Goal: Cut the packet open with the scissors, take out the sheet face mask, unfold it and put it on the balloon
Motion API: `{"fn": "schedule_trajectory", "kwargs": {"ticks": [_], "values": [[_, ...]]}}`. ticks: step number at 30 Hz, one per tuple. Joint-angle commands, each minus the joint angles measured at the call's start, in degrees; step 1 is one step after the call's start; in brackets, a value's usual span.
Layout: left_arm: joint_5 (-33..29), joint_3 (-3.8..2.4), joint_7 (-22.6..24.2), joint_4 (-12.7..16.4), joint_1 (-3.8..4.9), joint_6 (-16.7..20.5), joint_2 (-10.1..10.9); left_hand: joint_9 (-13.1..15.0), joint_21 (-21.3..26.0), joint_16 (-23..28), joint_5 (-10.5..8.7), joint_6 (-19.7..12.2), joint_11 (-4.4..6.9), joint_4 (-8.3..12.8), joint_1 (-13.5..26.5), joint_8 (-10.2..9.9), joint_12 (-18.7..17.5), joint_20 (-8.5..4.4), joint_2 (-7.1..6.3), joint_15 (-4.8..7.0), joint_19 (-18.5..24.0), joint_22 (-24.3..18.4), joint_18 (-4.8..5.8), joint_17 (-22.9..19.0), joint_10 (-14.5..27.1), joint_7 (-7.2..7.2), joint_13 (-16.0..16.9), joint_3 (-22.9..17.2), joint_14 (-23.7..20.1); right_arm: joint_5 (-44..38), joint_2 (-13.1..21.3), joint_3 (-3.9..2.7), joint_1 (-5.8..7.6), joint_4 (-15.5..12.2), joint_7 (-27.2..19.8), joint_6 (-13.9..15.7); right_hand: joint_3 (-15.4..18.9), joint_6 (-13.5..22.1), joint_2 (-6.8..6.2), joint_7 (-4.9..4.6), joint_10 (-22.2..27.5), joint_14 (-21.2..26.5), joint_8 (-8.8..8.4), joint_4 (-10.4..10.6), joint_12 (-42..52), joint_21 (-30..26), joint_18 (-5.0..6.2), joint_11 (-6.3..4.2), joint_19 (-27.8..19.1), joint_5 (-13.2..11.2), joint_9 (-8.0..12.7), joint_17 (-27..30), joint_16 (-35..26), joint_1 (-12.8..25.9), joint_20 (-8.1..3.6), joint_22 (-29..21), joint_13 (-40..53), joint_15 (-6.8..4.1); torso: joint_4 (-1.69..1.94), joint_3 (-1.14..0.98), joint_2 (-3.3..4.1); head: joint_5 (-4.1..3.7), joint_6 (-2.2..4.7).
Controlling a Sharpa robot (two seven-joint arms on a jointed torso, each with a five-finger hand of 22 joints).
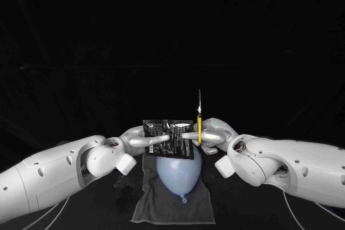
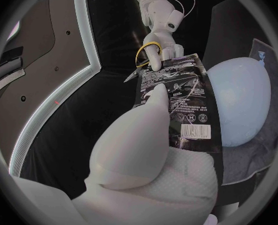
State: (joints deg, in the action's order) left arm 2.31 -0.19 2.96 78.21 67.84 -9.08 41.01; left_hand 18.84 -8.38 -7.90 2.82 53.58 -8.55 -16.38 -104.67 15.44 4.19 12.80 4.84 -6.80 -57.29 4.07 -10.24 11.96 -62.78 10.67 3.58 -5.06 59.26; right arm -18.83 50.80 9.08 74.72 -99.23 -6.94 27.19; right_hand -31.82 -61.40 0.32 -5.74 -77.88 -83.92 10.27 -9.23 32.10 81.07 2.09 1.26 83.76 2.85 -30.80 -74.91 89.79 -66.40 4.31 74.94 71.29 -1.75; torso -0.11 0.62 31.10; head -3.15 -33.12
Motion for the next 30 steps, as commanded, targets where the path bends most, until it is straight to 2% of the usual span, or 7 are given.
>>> {"fn": "schedule_trajectory", "kwargs": {"ticks": [1,4,9,14,18,22,30], "values": [[-1.0,-0.05,1.8,0.3,0.06,1.8,-0.3,0.2,-0.4,-0.1,0.03,0.6,0.33,-0.2,-1.1,0.5,-0.5,-0.24,0.17,0.25,-0.8,-0.1,-0.41,0.0,-1.2,-0.1,-0.1,-2.7,0.9,-0.1,-0.4,-0.09,0.04,0.1,-1.0,-1.0,-5.2,0.1,3.19,-0.35,-12.1,-6.1,0.39,-4.4,57.9,0.1,-0.04,0.16,1.6,-0.1,-0.1,-15.1,0.2,-2.6,-0.17,12.3,18.7,-0.29,-0.03,-0.03,0.0,-0.08,0.05],[-1.0,-0.04,2.5,0.3,0.06,3.4,-0.3,0.4,-0.5,-0.2,-0.03,1.0,0.59,-0.3,-0.2,0.8,-0.5,-0.44,-0.32,0.49,-1.5,-0.1,-0.41,0.1,-2.0,-0.35,-0.1,-4.9,1.7,0.2,-0.5,-0.09,0.04,0.2,-1.1,-1.5,-5.2,0.1,3.19,-0.35,-12.1,-6.1,0.4,-4.4,57.9,-1.1,0.25,0.16,1.0,-0.1,-0.1,-15.1,0.2,-2.6,-0.17,12.0,18.7,-0.29,-0.03,0.0,-0.03,-0.02,0.06],[-1.1,-0.04,3.2,0.5,0.06,6.1,-0.2,1.5,-0.5,-0.2,0.02,1.8,1.18,0.0,3.5,2.0,-0.6,-1.0,-3.35,1.05,-2.7,-0.2,-0.38,0.4,-4.0,-0.83,-0.1,-12.5,3.4,2.4,-0.3,-0.08,0.05,0.6,-2.0,-1.3,-5.6,2.8,3.8,-1.37,-11.8,-5.3,-0.78,-2.5,56.6,-8.5,1.88,0.94,-3.0,-0.1,0.0,-12.7,-1.7,-0.2,0.0,9.6,17.9,0.31,-0.05,0.0,-0.04,0.04,0.18],[-1.3,-0.02,3.3,0.9,0.06,7.9,0.1,2.7,-0.5,0.2,-0.06,1.7,1.26,1.0,7.9,3.0,-0.7,-1.19,-6.99,1.17,-3.5,-0.1,-0.32,0.8,-4.8,-0.84,-0.1,-20.9,4.3,4.3,0.2,-0.07,0.06,0.7,-2.9,-0.4,0.0,8.5,0.81,-2.98,-4.1,-0.5,-3.31,1.0,35.7,-21.8,4.39,2.3,-10.4,-0.1,0.3,-2.2,-11.4,3.7,1.23,4.8,5.3,1.31,-0.08,-0.05,-0.01,0.17,0.15],[-2.5,-0.02,3.7,1.2,0.05,9.4,0.2,4.0,-0.5,0.5,0.02,1.3,1.27,3.6,12.5,4.0,-0.7,-1.24,-8.78,1.19,-3.9,-0.1,-0.31,1.4,-5.2,-0.79,0.0,-27.1,4.7,5.9,0.9,-0.06,0.08,0.9,-3.9,0.8,2.0,7.8,0.35,-2.55,1.1,2.4,-2.91,1.7,21.1,-28.3,5.53,1.87,-13.3,0.1,0.0,3.7,-17.5,2.6,1.24,1.8,-4.1,1.01,-0.09,-0.04,-0.02,0.2,0.13],[-4.0,-0.03,6.2,1.4,0.05,10.5,0.2,4.3,-0.6,0.6,0.03,1.2,1.26,4.4,13.4,4.2,-0.6,-1.28,-8.87,1.23,-4.1,-0.1,-0.33,1.5,-5.3,-0.72,0.0,-27.9,4.8,7.3,2.4,-0.05,0.1,0.7,-4.9,1.5,2.5,6.8,0.47,-2.2,6.3,2.9,-2.5,2.1,0.1,-31.2,5.86,1.25,-13.7,-0.2,-0.3,6.2,-20.0,1.2,0.79,0.0,-18.8,0.63,-0.06,-0.02,-0.02,0.21,0.33],[-8.5,-0.05,10.5,2.3,-0.07,13.1,-0.3,4.6,-0.6,0.7,0.04,1.0,1.24,5.6,14.6,4.4,-0.6,-1.32,-9.0,1.23,-4.1,-0.1,-0.31,1.7,-5.3,-0.69,0.0,-29.1,4.8,9.0,6.3,0.36,0.04,-1.1,-6.8,1.8,2.5,4.8,0.81,-1.18,3.7,2.4,-1.75,2.1,-5.0,-31.4,5.7,0.65,-12.7,-0.1,-0.7,6.8,-20.6,-0.4,0.23,-0.8,-23.7,-0.06,-0.24,-0.07,-0.07,0.07,0.41]]}}
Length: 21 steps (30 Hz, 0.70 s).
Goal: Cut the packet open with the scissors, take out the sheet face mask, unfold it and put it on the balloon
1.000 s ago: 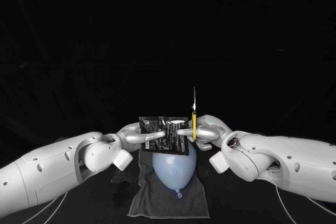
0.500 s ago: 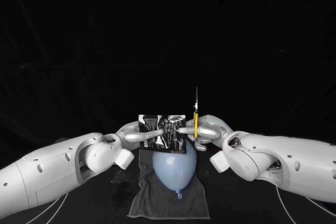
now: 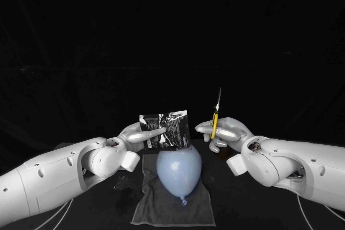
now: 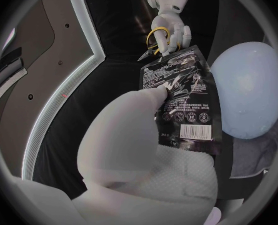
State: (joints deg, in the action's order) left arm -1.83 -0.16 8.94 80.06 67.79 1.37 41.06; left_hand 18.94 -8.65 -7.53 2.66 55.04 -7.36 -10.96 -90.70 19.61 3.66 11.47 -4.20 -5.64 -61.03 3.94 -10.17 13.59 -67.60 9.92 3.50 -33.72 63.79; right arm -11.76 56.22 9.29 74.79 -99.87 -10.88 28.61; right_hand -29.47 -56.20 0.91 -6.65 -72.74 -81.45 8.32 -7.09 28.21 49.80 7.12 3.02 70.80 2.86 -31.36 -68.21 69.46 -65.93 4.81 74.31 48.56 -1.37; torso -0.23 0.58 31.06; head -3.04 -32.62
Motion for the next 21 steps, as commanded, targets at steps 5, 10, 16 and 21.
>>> {"fn": "schedule_trajectory", "kwargs": {"ticks": [5,10,16,21], "values": [[-6.5,-0.11,5.8,0.6,-0.25,3.4,-1.2,4.6,-0.3,0.4,0.19,-0.6,0.02,0.7,1.2,0.3,-0.1,0.01,0.02,0.05,-0.4,0.0,-0.37,0.2,-0.5,0.13,0.1,-0.9,0.3,0.4,3.5,0.78,-1.27,-1.2,-4.1,-0.7,-0.2,-1.1,-0.73,-0.25,-1.2,-0.6,0.27,0.3,-9.0,-0.1,0.51,-1.2,1.0,-0.1,-0.2,-0.1,0.0,-0.8,-0.43,-0.4,-7.6,-0.49,-0.04,-0.15,-0.08,-0.31,-0.28],[-8.1,-0.17,6.8,0.0,-0.68,4.2,-2.9,4.8,-0.4,0.4,0.19,-0.6,0.01,1.0,1.7,0.4,-0.1,-0.01,0.01,0.06,-0.4,0.1,-0.38,0.2,-0.6,0.19,0.1,-1.3,0.4,-8.6,6.2,1.23,-4.23,-2.3,-5.9,-1.8,0.0,-1.4,-2.77,-0.24,-2.9,-2.1,0.0,1.3,-15.7,4.1,-0.26,-1.03,3.8,-0.1,-0.2,-1.6,1.7,-0.4,-0.49,1.1,-14.3,-0.55,-0.17,-0.2,-0.02,-1.07,-0.59],[-9.3,-0.23,7.4,-2.1,-1.48,5.2,-5.5,4.8,-0.4,0.4,0.19,-0.7,0.0,1.4,2.0,0.4,-0.1,-0.03,0.02,0.06,-0.4,0.1,-0.38,0.3,-0.6,0.22,0.1,-1.7,0.4,-13.1,8.1,1.56,-7.37,-4.2,-7.4,-1.8,-0.9,-2.3,-3.15,0.08,-4.4,-3.0,0.2,0.9,-18.5,6.5,-0.69,-1.24,5.3,0.0,-0.3,-2.6,2.7,-2.2,-0.77,2.0,-17.3,-0.8,-0.3,-0.4,-0.11,-2.59,-1.42],[-9.9,-0.27,7.3,-3.3,-2.15,5.9,-7.1,4.9,-0.4,0.5,0.19,-0.7,-0.02,1.5,2.2,0.5,-0.1,-0.03,0.04,0.05,-0.4,0.1,-0.37,0.3,-0.6,0.24,0.1,-1.8,0.4,-11.0,9.4,1.75,-9.85,-6.0,-8.5,-2.6,-2.9,-3.8,-1.77,0.49,-6.7,-4.0,1.09,-0.8,-19.7,10.2,-1.3,-1.68,7.1,-0.1,-1.0,-4.3,4.4,-5.5,-1.15,3.6,-19.1,-1.24,-0.83,-0.75,-0.1,-4.26,-2.81]]}}
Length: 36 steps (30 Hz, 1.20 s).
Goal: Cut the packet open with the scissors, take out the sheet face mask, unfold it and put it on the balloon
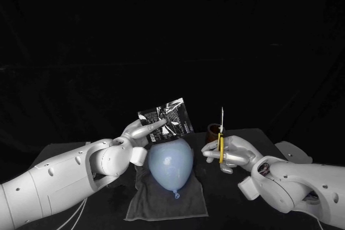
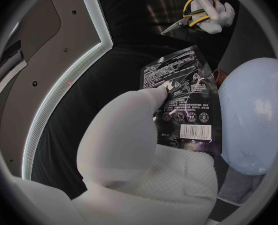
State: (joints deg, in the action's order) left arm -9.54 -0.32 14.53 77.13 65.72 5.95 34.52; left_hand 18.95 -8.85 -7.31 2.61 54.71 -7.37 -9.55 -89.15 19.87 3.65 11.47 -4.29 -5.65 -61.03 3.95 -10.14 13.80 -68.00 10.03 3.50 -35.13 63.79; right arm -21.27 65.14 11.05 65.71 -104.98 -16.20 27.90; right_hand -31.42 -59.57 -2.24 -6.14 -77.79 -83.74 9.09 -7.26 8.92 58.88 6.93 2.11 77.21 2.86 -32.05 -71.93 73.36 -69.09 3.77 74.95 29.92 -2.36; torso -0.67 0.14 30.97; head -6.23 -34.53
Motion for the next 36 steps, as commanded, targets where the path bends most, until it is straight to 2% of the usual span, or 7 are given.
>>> {"fn": "schedule_trajectory", "kwargs": {"ticks": [1,7,12,17,21,25,36], "values": [[-2.3,-0.12,1.6,-0.5,-0.15,1.4,-0.8,4.9,-0.2,0.2,0.24,-0.4,-0.01,0.1,0.7,0.2,-0.1,-0.03,0.13,0.06,-0.5,0.0,-0.41,0.1,-0.2,0.13,0.1,-0.4,0.4,-0.3,0.8,0.02,-1.16,-1.2,-3.3,-2.0,-1.3,-0.5,1.6,-0.05,-2.0,-1.9,0.44,-1.0,-0.5,1.9,-1.26,-0.78,1.0,-0.1,-0.4,-1.1,1.0,-2.8,-0.17,3.3,-0.5,-0.29,-0.45,-0.38,-0.03,-1.38,-1.37],[-2.5,-0.12,1.0,-0.8,-0.31,2.0,-1.2,4.9,-0.2,0.3,0.24,-0.4,-0.03,0.2,0.8,0.2,-0.1,-0.02,0.16,0.05,-0.5,0.0,-0.4,0.1,-0.2,0.15,0.1,-0.5,0.4,7.5,1.5,0.23,-2.55,-2.0,-3.1,-2.4,-1.8,-1.5,1.9,1.15,-8.2,-4.2,2.47,-2.3,9.0,11.8,-3.02,-2.26,5.1,0.1,-3.0,-7.7,7.6,-2.8,-1.2,7.6,7.3,-1.4,-0.57,-0.66,-0.18,-2.78,-2.98],[-2.5,-0.12,0.3,-0.9,-0.37,2.5,-1.8,5.0,-0.2,0.3,0.23,-0.4,-0.03,0.3,1.0,0.2,-0.1,-0.02,0.19,0.04,-0.5,0.0,-0.4,0.2,-0.2,0.17,0.1,-0.6,0.4,11.9,2.0,0.33,-3.62,-2.1,-0.1,-4.8,0.0,-0.2,1.16,2.62,-10.8,-5.7,6.52,-1.3,56.3,20.2,-4.56,-3.24,8.1,0.1,-8.4,-15.6,14.7,0.0,-1.71,11.4,43.2,-2.04,-0.76,-0.96,-0.32,-3.42,-3.94],[-2.4,-0.14,-0.6,-1.0,-0.38,2.7,-2.3,5.0,-0.2,0.3,0.24,-0.4,-0.03,0.4,1.1,0.3,-0.1,-0.03,0.2,0.05,-0.5,0.0,-0.41,0.2,-0.2,0.17,0.1,-0.8,0.4,9.5,2.2,0.36,-3.99,-2.0,4.8,-8.1,3.0,0.6,-0.92,3.17,-11.8,-6.1,7.65,1.9,76.8,21.9,-4.89,-3.69,8.6,0.0,-10.6,-17.4,16.1,4.1,-2.3,12.2,57.5,-2.51,-0.93,-1.08,-0.4,-3.77,-4.37],[-2.2,-0.17,-1.2,-1.1,-0.35,2.8,-2.6,5.0,-0.2,0.3,0.24,-0.4,-0.03,0.6,1.2,0.3,-0.1,-0.04,0.18,0.05,-0.5,0.1,-0.41,0.2,-0.2,0.18,0.1,-0.9,0.4,8.3,2.3,0.38,-4.1,-1.8,6.2,-8.0,7.2,2.3,-4.77,1.92,-8.8,-5.5,6.08,4.9,59.8,19.9,-4.47,-2.6,7.7,-0.1,-10.1,-14.8,14.1,9.0,-1.83,11.6,47.9,-1.72,-1.04,-1.21,-0.47,-3.97,-4.45],[-1.9,-0.21,-1.8,-1.3,-0.25,2.8,-2.9,5.1,-0.2,0.3,0.24,-0.4,-0.04,0.8,1.3,0.3,-0.1,-0.05,0.17,0.05,-0.5,0.1,-0.41,0.2,-0.2,0.19,0.1,-1.1,0.4,8.6,2.2,0.38,-4.14,-1.5,6.0,-7.5,9.2,4.5,-5.68,1.01,-3.7,-5.1,3.37,6.6,36.3,19.6,-4.42,-1.86,7.5,0.0,-8.9,-12.9,12.6,9.5,-1.2,11.5,34.2,-1.1,-1.06,-1.3,-0.43,-4.04,-4.52],[-0.5,-0.28,-4.5,-2.2,1.32,2.9,-4.1,5.1,-0.3,0.4,0.24,-0.5,-0.05,1.0,1.4,0.3,-0.1,-0.07,0.15,0.05,-0.5,0.1,-0.41,0.2,-0.2,0.2,0.1,-1.2,0.4,2.5,1.4,0.42,-4.19,-1.5,7.0,-7.6,16.2,7.9,-9.04,-0.4,-0.3,-4.7,-0.12,9.5,13.8,17.6,-3.98,-0.56,6.5,-0.1,-7.7,-11.4,11.4,9.9,-0.18,10.9,19.5,-0.01,-1.04,-1.18,-0.45,-3.91,-4.36]]}}
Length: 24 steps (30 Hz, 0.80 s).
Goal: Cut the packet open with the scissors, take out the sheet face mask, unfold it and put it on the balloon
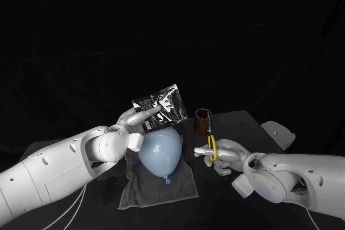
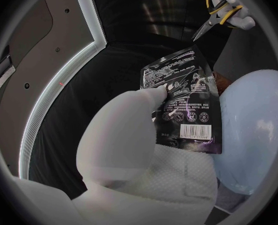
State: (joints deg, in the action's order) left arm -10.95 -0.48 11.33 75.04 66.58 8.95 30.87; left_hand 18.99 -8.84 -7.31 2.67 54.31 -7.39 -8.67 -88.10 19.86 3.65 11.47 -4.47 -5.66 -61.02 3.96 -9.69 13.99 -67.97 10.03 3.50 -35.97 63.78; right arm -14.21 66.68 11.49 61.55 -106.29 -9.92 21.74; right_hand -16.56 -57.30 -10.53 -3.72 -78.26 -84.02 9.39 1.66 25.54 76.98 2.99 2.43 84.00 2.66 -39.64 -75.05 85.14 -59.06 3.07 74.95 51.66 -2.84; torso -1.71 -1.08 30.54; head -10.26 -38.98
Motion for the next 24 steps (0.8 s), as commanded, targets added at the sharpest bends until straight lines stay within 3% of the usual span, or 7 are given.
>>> {"fn": "schedule_trajectory", "kwargs": {"ticks": [1,13,16,18,22,24], "values": [[0.9,-0.12,-1.4,-0.2,0.64,-0.1,-0.5,5.1,-0.3,0.4,0.19,-0.1,-0.02,0.1,0.3,0.3,-0.1,-0.07,0.33,0.06,-0.5,0.1,-0.85,0.0,-0.2,0.19,0.1,-0.4,0.4,-5.2,-0.2,-0.02,-0.03,-0.3,0.8,-1.5,2.2,5.9,-0.68,-2.97,0.2,-4.4,-0.51,1.0,-4.0,-0.7,-0.01,-0.67,-0.4,0.1,-0.2,-8.1,-0.5,-0.3,0.71,10.9,-3.2,0.64,0.02,0.03,-0.02,0.16,0.08],[1.9,-0.15,-4.0,-1.7,3.42,-0.2,-2.1,5.1,-0.3,0.4,0.17,-0.1,-0.03,0.3,0.5,0.3,-0.1,-0.08,0.31,0.07,-0.5,0.1,-0.85,0.1,-0.2,0.21,0.1,-0.6,0.4,-10.7,-0.8,-0.02,-0.04,-1.2,-0.8,-1.6,8.7,6.8,0.35,-3.44,-0.2,-4.3,-0.37,3.8,-9.6,-1.0,0.08,-0.13,-0.5,0.1,-1.2,-7.7,-0.7,-2.4,1.26,10.8,-8.0,1.09,-0.06,-0.09,0.0,0.29,0.26],[2.1,-0.15,-4.6,-1.9,4.12,-0.6,-2.4,5.1,-0.3,0.4,0.17,-0.1,-0.03,0.3,0.5,0.3,-0.1,-0.08,0.31,0.07,-0.5,0.1,-0.85,0.1,-0.2,0.21,0.1,-0.6,0.4,-11.1,-1.2,-0.03,-0.04,-1.5,-2.3,-1.6,11.5,7.9,1.02,-3.89,0.2,-4.3,-0.76,5.0,-11.1,-1.0,0.07,0.31,-0.6,0.0,-1.3,-7.7,-0.7,-3.3,1.62,10.8,-9.0,1.52,0.05,-0.18,0.0,-0.1,0.33],[2.1,-0.15,-4.8,-2.0,4.46,-0.9,-2.5,5.1,-0.3,0.4,0.17,-0.1,-0.03,0.3,0.5,0.3,-0.1,-0.08,0.31,0.07,-0.5,0.1,-0.85,0.1,-0.2,0.21,0.1,-0.6,0.4,-11.0,-1.4,-0.03,-0.04,-1.8,-3.9,-0.2,12.9,8.4,1.5,-3.3,1.1,-4.3,-0.87,5.5,-12.2,-0.9,0.08,0.01,-0.6,0.1,-1.4,-7.8,-0.6,-4.1,1.65,10.8,-9.7,1.35,0.09,-0.14,-0.01,-0.15,0.4],[2.1,-0.19,-4.7,-2.4,4.8,-1.4,-2.9,5.1,-0.3,0.4,0.17,-0.1,-0.03,0.4,0.6,0.3,-0.1,-0.09,0.3,0.07,-0.5,0.1,-0.85,0.1,-0.2,0.21,0.1,-0.6,0.5,-8.8,-1.7,-0.04,-0.05,-2.2,-7.2,3.9,14.5,6.8,2.59,-2.84,0.3,-4.3,0.1,6.0,-12.8,-0.6,0.05,-0.45,-0.5,0.1,-1.8,-7.9,-0.5,-5.5,1.33,10.9,-10.3,0.97,-0.01,-0.38,-0.03,-0.19,0.44],[2.1,-0.25,-4.7,-2.6,4.88,-1.7,-3.1,5.1,-0.3,0.4,0.17,-0.1,-0.03,0.4,0.6,0.3,-0.1,-0.09,0.3,0.07,-0.5,0.1,-0.85,0.1,-0.2,0.21,0.1,-0.6,0.5,-7.6,-1.8,-0.04,-0.08,-2.3,-8.6,5.6,15.1,5.7,3.19,-2.77,0.0,-4.4,0.63,6.1,-13.1,-0.3,-0.02,-0.47,-0.3,0.1,-2.0,-8.1,-0.3,-6.6,1.21,11.0,-10.6,0.86,-0.02,-0.39,-0.03,-0.3,0.49]]}}
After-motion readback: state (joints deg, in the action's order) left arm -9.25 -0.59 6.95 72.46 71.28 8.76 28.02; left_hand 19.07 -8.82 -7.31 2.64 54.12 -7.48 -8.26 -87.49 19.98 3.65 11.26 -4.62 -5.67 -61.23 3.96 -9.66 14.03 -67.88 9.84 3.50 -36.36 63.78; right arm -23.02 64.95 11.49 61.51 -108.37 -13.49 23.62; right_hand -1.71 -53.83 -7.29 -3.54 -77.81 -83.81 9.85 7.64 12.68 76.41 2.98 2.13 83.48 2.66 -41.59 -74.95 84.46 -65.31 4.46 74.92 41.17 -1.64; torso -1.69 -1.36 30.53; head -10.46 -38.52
